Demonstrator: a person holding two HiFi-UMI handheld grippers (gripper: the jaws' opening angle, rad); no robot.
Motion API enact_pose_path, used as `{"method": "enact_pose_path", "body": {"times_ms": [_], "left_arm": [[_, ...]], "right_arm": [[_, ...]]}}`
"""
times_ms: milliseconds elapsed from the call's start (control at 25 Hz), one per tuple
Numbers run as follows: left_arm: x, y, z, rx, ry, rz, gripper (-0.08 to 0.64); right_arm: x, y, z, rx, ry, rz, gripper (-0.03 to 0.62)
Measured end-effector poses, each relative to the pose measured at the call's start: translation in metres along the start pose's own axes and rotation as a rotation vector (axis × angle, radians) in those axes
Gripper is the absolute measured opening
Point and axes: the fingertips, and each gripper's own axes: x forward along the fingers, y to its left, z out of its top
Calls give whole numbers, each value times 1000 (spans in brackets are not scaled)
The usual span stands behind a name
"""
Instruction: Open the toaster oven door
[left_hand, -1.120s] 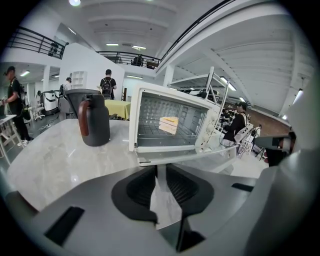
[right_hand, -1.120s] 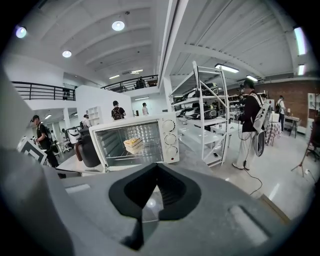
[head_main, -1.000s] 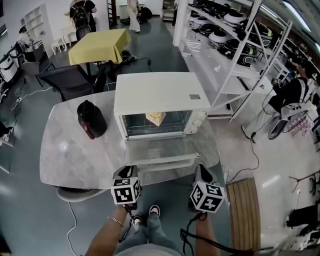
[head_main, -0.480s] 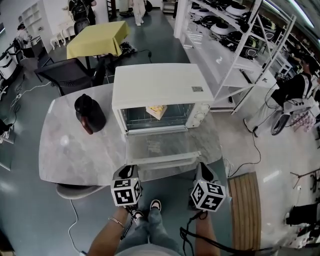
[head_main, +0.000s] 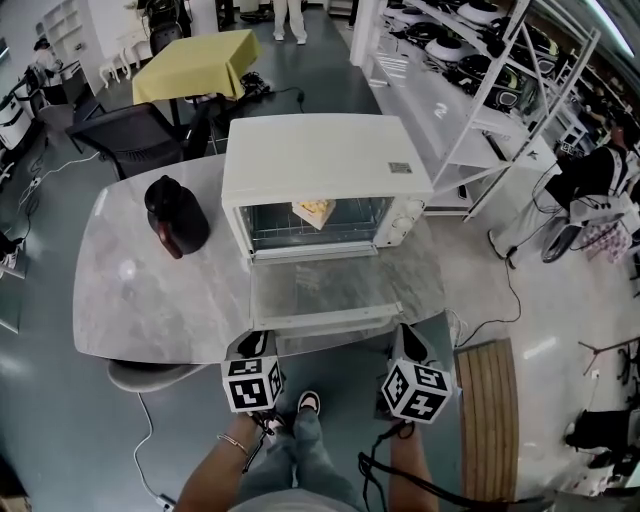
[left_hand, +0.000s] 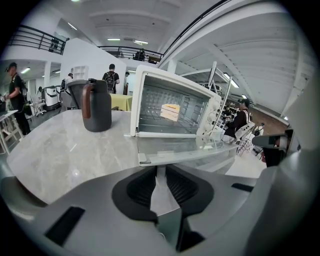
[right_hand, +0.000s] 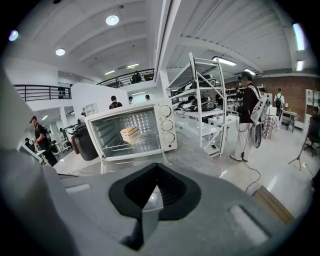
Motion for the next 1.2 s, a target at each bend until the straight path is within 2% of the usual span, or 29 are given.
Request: {"method": "enact_pose_path", "body": {"times_ms": [720,1200], "left_arm": [[13,4,-33,-14,68,-5,64],[21,8,-47,-20,83,-3,64]], "right_arm": [[6,-4,-26,24,36,-14,5],[8,-3,-46,31,65,-18,5]]}}
